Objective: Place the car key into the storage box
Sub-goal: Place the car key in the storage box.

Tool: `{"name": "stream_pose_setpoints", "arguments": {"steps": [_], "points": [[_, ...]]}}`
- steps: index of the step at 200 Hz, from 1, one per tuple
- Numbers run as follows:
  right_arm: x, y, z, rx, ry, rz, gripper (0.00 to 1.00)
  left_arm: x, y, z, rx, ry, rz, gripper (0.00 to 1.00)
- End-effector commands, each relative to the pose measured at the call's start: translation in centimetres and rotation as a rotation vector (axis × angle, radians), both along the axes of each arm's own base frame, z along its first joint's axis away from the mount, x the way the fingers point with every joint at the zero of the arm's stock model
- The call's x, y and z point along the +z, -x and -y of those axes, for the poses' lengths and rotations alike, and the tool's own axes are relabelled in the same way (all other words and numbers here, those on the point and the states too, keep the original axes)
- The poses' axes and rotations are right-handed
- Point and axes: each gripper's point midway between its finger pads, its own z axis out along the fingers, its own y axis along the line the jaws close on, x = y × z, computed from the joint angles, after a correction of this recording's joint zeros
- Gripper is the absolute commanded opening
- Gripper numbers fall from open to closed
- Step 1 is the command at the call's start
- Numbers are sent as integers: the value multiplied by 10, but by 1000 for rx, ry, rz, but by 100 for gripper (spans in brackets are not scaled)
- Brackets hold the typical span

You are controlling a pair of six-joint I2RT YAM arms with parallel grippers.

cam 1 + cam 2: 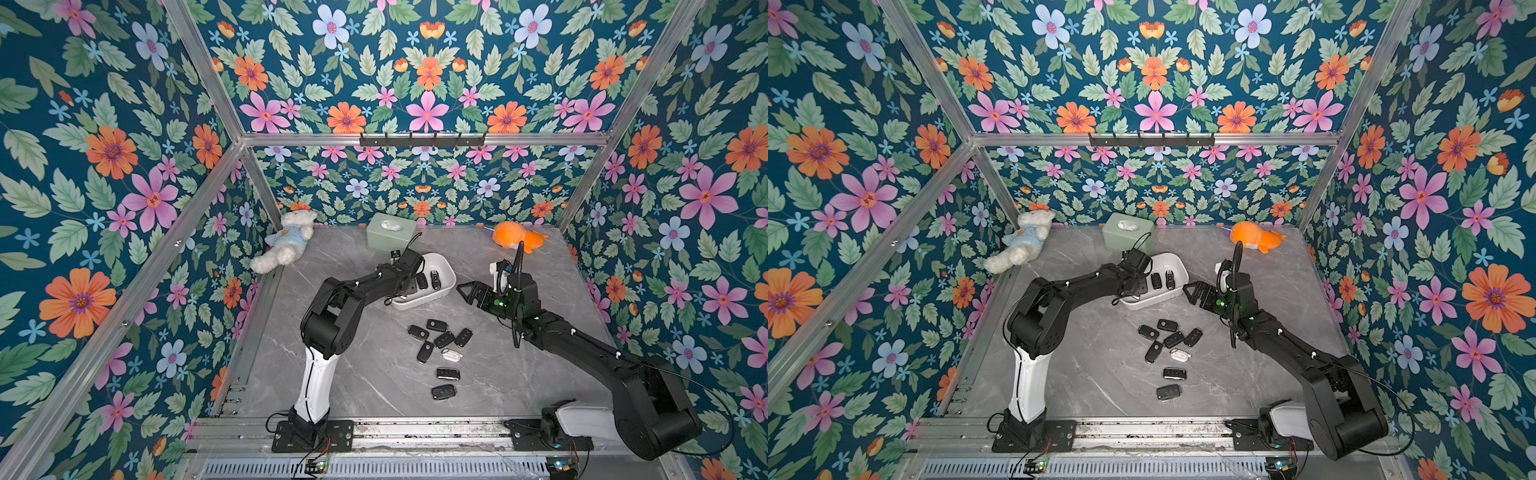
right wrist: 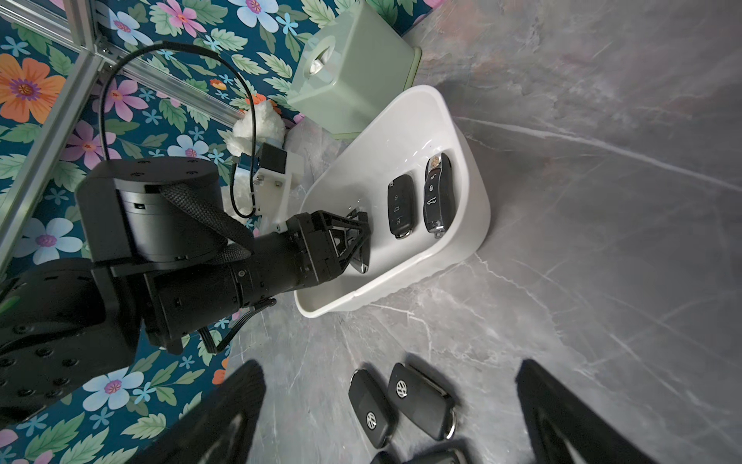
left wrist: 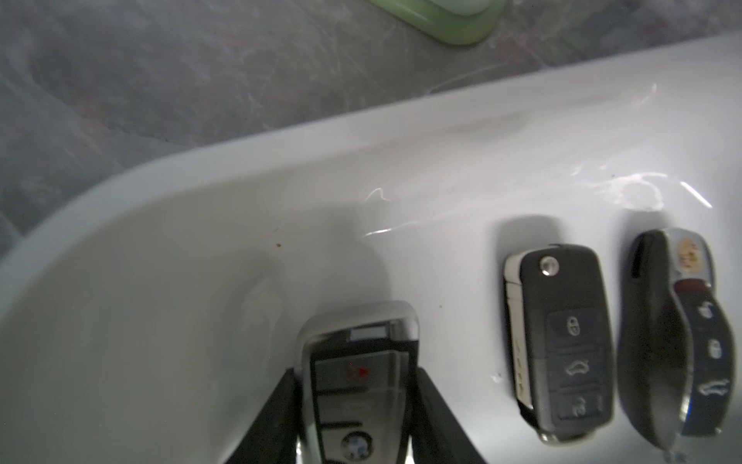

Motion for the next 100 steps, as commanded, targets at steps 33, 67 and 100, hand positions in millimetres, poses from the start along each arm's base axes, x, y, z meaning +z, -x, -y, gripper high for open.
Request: {"name": "stream_pose_setpoints", "arguments": {"steps": [33,67,100], "points": [[-2,0,-1,22,32,2,99,1,0,-1,10,-11,-14,56],[-7,4,1,23,45,-15,97,24,-8,3,0,10,30,63],[-16,12,4,30,59,-46,95,64,-12,5,-14,39,100,65]]}}
